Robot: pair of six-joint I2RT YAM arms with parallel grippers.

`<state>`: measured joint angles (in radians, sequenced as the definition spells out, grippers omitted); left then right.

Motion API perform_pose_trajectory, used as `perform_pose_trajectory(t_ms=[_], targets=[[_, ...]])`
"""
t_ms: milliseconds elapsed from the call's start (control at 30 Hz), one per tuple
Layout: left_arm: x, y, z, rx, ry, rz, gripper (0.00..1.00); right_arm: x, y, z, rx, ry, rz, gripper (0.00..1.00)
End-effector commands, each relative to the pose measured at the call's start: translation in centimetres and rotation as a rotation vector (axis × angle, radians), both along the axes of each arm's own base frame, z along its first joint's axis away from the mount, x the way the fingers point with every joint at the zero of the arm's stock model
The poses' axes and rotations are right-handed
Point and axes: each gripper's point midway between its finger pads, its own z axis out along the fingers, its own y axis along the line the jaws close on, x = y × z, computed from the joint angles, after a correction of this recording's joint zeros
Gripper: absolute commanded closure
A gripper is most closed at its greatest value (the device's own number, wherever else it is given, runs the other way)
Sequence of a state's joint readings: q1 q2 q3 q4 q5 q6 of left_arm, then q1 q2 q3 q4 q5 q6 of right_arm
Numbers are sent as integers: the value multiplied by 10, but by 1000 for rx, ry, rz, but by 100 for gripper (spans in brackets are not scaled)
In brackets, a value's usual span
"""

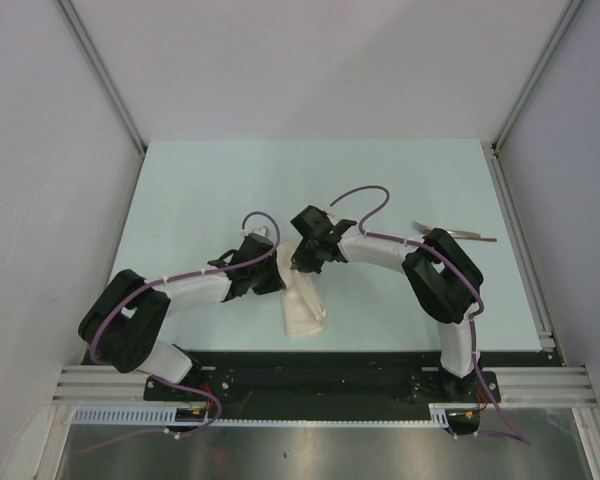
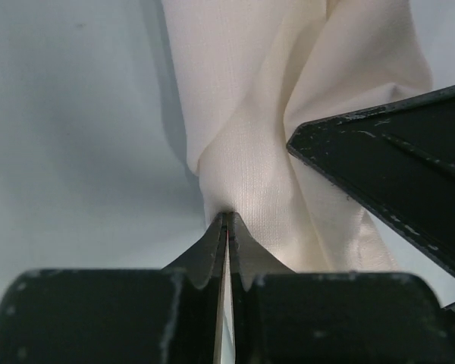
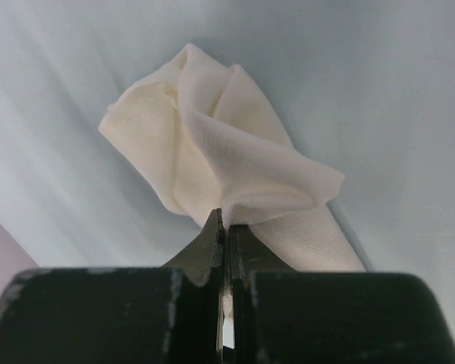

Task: Fold the napkin into a case and place the utensils inside
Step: Fold the 2/3-rectangle-folded napkin at the center of the board.

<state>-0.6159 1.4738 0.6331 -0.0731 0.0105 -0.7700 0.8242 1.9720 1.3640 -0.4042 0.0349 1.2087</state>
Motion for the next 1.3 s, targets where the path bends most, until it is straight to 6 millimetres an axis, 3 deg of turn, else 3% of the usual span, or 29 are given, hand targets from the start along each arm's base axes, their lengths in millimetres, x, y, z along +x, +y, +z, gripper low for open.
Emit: perform_pose_trajectory(t_ms=[0, 167, 367, 467, 500, 567, 600, 767, 933, 1100, 1267], targets=[[-4, -6, 2, -37, 3, -13, 94, 15, 14, 9, 21, -36, -78, 100], [-2, -2, 16, -21, -30, -15, 94, 12, 11, 0, -40, -48, -29, 92], [-6, -4, 41, -52, -52, -48, 91, 12, 3, -1, -91, -74, -105, 92], [-7, 3, 59, -72, -88, -56, 68, 12, 1, 0, -143, -81, -142, 93], [-7, 2, 66, -93, -112, -83, 53, 11, 0, -1, -161, -90, -155, 93], [-10, -1, 76, -112, -138, -119, 38, 13, 2, 3, -153, -102, -175, 94], [-13, -4, 78, -117, -140, -164, 26, 12, 3, 5, -149, -112, -177, 94], [-17, -14, 70, -136, -119, -244, 22, 12, 13, 11, -123, -110, -194, 93], [-18, -16, 64, -116, -135, -297, 19, 4, 14, 5, -107, -71, -194, 92], [-17, -20, 58, -110, -180, -296, 17, 2, 27, 21, -39, -74, -205, 93], [-10, -17, 52, -79, -227, -270, 14, -2, 23, 15, -54, -59, -222, 93]])
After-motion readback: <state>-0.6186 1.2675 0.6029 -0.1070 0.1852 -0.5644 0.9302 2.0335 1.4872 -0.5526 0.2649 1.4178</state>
